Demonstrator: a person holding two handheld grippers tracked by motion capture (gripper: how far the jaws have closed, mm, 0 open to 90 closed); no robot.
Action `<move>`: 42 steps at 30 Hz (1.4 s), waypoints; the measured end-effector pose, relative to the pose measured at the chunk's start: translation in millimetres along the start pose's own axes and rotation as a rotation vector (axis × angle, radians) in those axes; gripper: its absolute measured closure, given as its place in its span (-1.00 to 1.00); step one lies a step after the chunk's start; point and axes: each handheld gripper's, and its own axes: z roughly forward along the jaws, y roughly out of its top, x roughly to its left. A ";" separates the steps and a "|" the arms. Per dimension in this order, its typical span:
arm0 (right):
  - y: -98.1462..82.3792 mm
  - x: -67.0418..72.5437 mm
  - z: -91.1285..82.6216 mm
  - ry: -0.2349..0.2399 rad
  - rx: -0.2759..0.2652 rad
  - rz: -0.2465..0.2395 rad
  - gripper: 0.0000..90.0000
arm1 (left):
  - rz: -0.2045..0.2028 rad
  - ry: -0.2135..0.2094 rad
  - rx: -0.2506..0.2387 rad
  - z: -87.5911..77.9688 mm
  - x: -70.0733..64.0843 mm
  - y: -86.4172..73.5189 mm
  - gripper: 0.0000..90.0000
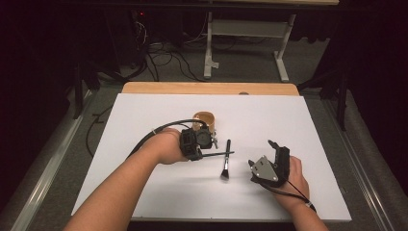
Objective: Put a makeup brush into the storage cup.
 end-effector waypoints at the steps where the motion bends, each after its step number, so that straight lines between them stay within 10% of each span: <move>1: 0.9 1.8 0.0 -0.003 -0.002 -0.010 -0.80 | -0.001 -0.001 -0.002 -0.2 0.1 -0.1 0.84; 28: 10.4 20.8 -4.9 -0.045 -0.010 -0.307 -0.68 | 0.009 -0.001 0.009 2.8 -0.5 5.2 0.84; 42: 13.4 25.2 -6.5 -0.043 -0.026 -0.350 -0.59 | 0.018 0.008 0.009 1.9 -2.9 11.4 0.84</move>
